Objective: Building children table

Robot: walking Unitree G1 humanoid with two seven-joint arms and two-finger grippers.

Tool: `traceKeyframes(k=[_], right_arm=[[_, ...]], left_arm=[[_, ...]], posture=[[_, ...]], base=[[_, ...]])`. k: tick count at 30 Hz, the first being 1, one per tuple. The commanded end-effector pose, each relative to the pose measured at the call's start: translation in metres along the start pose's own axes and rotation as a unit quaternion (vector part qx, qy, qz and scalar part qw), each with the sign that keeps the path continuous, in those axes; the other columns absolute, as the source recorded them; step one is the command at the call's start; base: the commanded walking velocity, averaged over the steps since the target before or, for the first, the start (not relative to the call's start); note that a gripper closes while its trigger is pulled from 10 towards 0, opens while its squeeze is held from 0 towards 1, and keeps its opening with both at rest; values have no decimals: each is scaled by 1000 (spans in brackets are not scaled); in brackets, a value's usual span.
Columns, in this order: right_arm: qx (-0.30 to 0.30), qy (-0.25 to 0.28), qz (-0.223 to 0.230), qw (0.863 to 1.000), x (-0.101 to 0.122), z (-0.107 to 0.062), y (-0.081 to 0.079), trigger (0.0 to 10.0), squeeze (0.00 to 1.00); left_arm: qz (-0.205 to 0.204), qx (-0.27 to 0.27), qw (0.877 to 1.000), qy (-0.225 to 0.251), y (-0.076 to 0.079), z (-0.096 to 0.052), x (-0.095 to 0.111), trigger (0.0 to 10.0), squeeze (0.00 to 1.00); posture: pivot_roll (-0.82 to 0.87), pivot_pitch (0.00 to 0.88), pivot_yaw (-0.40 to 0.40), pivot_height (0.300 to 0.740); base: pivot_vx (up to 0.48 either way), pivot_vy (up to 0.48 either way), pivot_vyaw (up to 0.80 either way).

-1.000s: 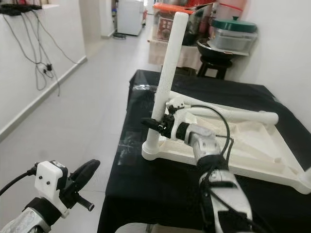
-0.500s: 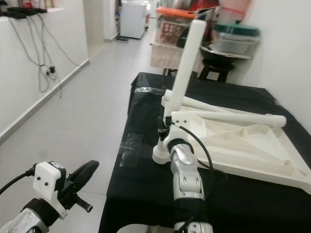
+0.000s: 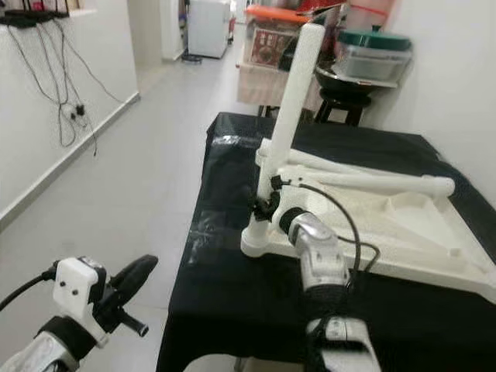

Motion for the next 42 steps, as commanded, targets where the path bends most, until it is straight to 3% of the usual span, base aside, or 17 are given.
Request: traceKeyframes(k=[1, 4, 9, 11, 12, 21, 26, 28, 29, 30, 31, 33, 34, 35, 37, 39, 42], right_arm=[[75, -14, 28, 997, -4, 3, -8, 10000, 0], [140, -25, 49, 989, 3, 7, -6, 10000, 0], [145, -30, 57, 987, 5, 8, -1, 10000, 0], [148, -28, 83, 985, 7, 8, 0, 9176, 0], [160, -26, 97, 982, 9, 8, 1, 0, 0], [140, 1, 97, 985, 12, 6, 8, 0, 0], [61, 1, 36, 998, 10, 3, 22, 0, 0], [-12, 1, 18, 1000, 6, 1, 30, 0, 0], [-126, 15, 8, 992, 3, -4, 37, 0, 0], [-126, 15, 8, 992, 3, -4, 37, 0, 0], [-208, 25, 7, 978, 2, -12, 42, 0, 0], [-356, 14, 2, 934, -14, -38, 26, 0, 0], [-336, 14, -15, 942, -19, -35, 0, 0, 0], [-336, 14, -15, 942, -19, -35, 0, 0, 0], [-286, 24, -45, 957, -19, -25, -27, 0, 0], [-271, 29, -59, 960, -17, -21, -30, 0, 0], [-278, 20, -38, 960, -19, -17, -18, 0, 0]], left_arm=[[-4, -1, 1000, -4, 0, 1, -3, 10000, 0], [-4, 0, 1000, -5, 0, 1, -4, 10000, 0], [-4, 0, 1000, -6, 0, 1, -4, 10000, 0], [-5, -1, 1000, -6, 0, 1, -4, 10000, 0], [-5, -1, 1000, -6, 0, 1, -4, 10000, 0], [-5, -1, 1000, -5, 0, 2, -4, 10000, 0], [-5, -1, 1000, -4, 1, 2, -4, 10000, 0], [-5, 0, 1000, -3, 1, 2, -3, 10000, 0], [-5, 0, 1000, -3, 1, 1, -3, 10000, 0], [-5, 0, 1000, -3, 1, 1, -3, 10000, 0], [-5, 0, 1000, -3, 1, 0, -2, 10000, 0], [-5, 0, 1000, -2, 0, -1, 0, 10000, 0], [-4, 0, 1000, -3, -1, -2, 1, 10000, 0], [-4, 0, 1000, -3, -1, -2, 1, 10000, 0], [-5, 0, 1000, -4, -1, -1, 0, 10000, 0], [-5, -1, 1000, -4, -1, -1, 0, 10000, 0], [-5, 0, 1000, -4, 0, 0, -1, 10000, 0]], posture=[[26, 0, -110, 740], [34, 0, -108, 740], [37, 0, -105, 740], [32, 0, -105, 740], [32, 0, -109, 740], [18, 0, -101, 740], [21, 0, -109, 740], [21, 0, -112, 740], [18, 0, -119, 740], [18, 0, -119, 740], [18, 0, -119, 740], [5, 6, -111, 740], [-2, 3, -94, 740], [-2, 3, -94, 740], [3, 0, -96, 740], [3, 0, -96, 740], [18, 0, -108, 740]], base=[[0, 0, 0], [0, 0, 0], [0, 0, 0], [0, 0, 0], [0, 0, 0], [0, 0, 0], [0, 0, 0], [0, 0, 0], [0, 0, 0], [0, 0, 0], [0, 0, 0], [0, 0, 0], [0, 0, 0], [0, 0, 0], [0, 0, 0], [0, 0, 0], [0, 0, 0]])
Point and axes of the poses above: a point about 5 cm out from each wrist's last joint towards the gripper, its own z axis pointing out of the wrist towards the gripper, its own x axis along the axis of the wrist's last joint, y = z × x, the point moved 2 cm from there along z, pointing out of the wrist towards the gripper, and after that the axes turned 5 degrees about -z, right-handed, at the moved point
